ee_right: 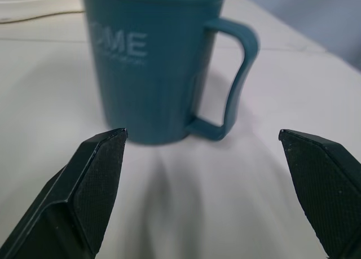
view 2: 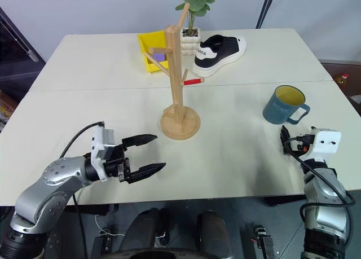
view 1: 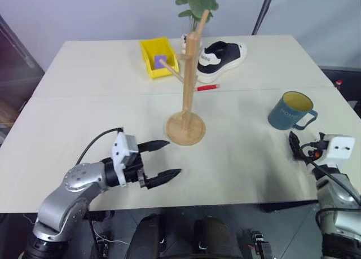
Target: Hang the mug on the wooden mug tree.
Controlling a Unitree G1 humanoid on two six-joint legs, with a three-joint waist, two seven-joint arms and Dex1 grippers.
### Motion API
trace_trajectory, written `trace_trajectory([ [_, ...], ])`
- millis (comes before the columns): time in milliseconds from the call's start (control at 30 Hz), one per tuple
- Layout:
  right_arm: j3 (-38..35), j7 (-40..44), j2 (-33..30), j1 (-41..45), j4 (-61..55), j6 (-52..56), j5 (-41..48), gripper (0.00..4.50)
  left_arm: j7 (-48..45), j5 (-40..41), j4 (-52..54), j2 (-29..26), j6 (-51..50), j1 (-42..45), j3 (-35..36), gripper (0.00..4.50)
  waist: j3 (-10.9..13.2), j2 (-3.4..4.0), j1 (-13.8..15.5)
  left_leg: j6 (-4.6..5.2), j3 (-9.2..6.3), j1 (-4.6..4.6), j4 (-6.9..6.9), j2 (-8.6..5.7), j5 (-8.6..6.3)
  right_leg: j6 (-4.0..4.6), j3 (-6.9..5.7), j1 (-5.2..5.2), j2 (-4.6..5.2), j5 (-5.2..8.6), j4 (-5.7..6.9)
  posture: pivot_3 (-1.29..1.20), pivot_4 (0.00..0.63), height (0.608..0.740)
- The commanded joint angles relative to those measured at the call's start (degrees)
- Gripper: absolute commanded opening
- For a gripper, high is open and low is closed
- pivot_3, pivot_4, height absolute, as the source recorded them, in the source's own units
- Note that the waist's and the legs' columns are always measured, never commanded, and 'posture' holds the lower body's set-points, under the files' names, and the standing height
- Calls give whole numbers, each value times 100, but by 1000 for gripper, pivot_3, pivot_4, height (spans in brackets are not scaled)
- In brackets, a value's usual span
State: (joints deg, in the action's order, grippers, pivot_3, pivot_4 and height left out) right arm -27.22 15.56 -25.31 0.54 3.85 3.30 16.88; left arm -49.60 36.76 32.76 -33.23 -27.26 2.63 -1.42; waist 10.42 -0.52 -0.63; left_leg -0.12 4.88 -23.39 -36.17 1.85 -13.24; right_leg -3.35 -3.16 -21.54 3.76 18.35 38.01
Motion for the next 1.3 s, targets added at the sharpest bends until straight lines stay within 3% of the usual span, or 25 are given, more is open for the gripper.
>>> trace_trajectory([
  [33, -50, -310, -16, 251, 225, -187, -206, 4451, 41, 117, 267, 25, -89, 286, -131, 4500, 0, 0, -6, 0, 0, -1, -1, 0, 0, 0, 0, 0, -1, 0, 0, 0, 150, 740],
  [600, -69, -635, -244, 1125, 1713, -684, -504, 4451, 71, 63, 370, 183, 1, 342, -369, 4500, 0, 0, -18, -1, 2, 2, -2, 0, 1, -3, 5, 1, -13, -1, 1, 0, 150, 740],
  [1233, 171, -331, -559, 2166, 3501, -1431, -582, 4451, 77, 46, 243, 268, 136, 353, -410, 4500, 0, 0, -20, -3, 1, 3, -4, 0, 3, -3, 7, 3, -16, -1, 2, 0, 150, 740],
  [1300, 187, -235, -567, 2235, 3604, -1492, -537, 3938, 91, 42, 236, 283, 134, 371, -413, 4500, 0, 0, -21, -3, 1, 3, -4, 0, 4, -3, 7, 3, -16, -1, 2, 0, 150, 740],
])
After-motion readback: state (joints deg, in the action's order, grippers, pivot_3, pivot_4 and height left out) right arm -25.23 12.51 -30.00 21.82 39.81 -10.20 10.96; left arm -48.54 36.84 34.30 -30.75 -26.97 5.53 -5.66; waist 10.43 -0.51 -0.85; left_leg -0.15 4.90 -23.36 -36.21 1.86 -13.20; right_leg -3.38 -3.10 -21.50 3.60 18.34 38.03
